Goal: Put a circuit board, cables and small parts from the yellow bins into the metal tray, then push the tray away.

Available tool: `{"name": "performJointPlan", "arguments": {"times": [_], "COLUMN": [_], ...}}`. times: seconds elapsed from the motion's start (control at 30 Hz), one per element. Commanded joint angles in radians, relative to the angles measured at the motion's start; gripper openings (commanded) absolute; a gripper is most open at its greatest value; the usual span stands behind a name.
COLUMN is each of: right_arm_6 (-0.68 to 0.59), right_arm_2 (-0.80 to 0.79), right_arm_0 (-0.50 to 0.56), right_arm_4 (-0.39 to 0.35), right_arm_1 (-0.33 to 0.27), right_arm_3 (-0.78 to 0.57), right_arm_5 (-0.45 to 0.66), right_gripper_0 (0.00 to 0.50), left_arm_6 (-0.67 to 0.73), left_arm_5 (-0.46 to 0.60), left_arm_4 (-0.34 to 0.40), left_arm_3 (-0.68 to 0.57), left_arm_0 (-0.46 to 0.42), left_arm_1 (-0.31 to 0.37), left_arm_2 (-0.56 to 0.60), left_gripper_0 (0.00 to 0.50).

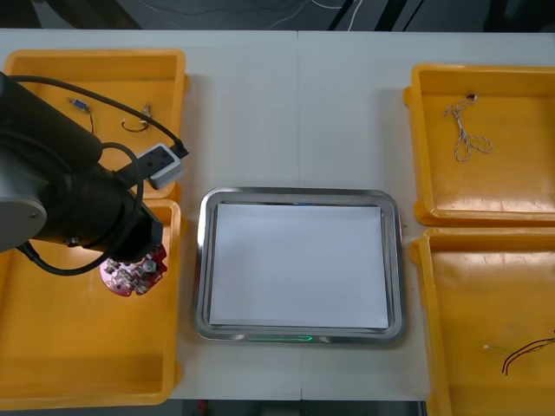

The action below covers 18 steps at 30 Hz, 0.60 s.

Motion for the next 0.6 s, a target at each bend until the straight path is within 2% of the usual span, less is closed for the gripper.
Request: {"name": "performJointPlan", "arguments": {"times": [0.03,0.27,0.33,0.5,0.6], "right_arm_6": [0.034,0.060,0.103,0.237,0.320], "right_arm_2": [-0.056,-0.068,-0.085,-0.129,-0.142], "right_arm_0": [-0.013,-0.025,-0.034,-0.042,-0.068], "right_arm_4": [-0.073,-0.203,-0.249,-0.323,-0.346], "right_arm_1": [-0.091,-0.231,-0.271,-0.318,-0.326], "right_arm_3": [-0.104,-0.141,-0.142,-0.151,-0.151], "right_arm_5": [0.035,0.033,0.033,0.035,0.035], "right_gripper_0": [0.000,0.000,0.000,0.000,0.000], "left_arm_6": [0.077,0.206,0.238,0.265,0.279], "left_arm_5": [0.011,0.013,0.013,0.008,-0.021], "left_arm_4": [-0.042,-0.094,-0.122,-0.168,-0.192], "left_arm_3": [-0.027,0.029,0.052,0.102,0.134], "left_arm_0": [-0.127,-0.264,-0.296,-0.340,-0.351], "left_arm_1": [-0.063,-0.149,-0.177,-0.226,-0.243], "left_arm_2": [-0.108,-0.265,-0.312,-0.386,-0.430], "left_gripper_0": [0.000,0.000,0.000,0.000,0.000]}}
